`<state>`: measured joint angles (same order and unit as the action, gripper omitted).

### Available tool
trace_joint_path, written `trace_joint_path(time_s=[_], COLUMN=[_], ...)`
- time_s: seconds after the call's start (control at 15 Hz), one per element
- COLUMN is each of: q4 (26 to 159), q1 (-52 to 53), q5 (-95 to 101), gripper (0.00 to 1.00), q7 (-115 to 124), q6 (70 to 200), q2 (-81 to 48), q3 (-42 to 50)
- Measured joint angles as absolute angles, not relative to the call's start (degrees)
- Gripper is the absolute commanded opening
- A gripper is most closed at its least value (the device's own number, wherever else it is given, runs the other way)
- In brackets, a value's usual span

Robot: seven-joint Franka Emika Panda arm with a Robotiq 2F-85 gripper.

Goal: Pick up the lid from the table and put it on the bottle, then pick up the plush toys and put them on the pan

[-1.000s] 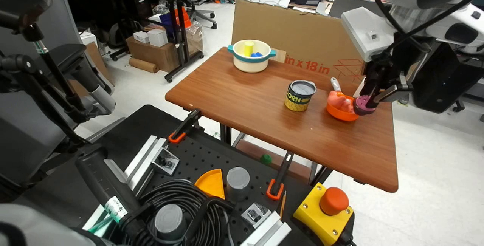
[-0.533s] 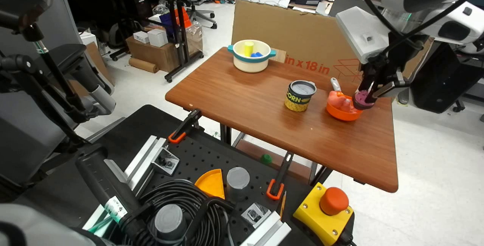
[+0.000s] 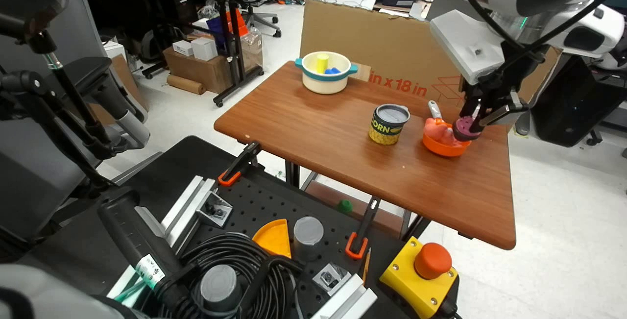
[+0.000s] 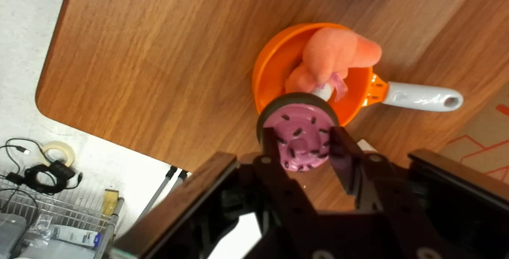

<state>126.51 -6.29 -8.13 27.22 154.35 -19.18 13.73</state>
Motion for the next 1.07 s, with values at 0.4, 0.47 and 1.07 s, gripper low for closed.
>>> trace_joint_path(time_s=[0.4, 0.47, 1.07], q4=[126.54, 126.54, 127.19], q1=[-6.29, -6.29, -6.29], q5=[-8.13, -8.13, -8.16], gripper=[1.00, 1.00, 1.00], q7=[25.65, 25.50, 23.19], q6=[154.33, 154.33, 154.45], q2=[-19.18, -19.18, -18.71], q3=[13.70, 13.70, 13.56])
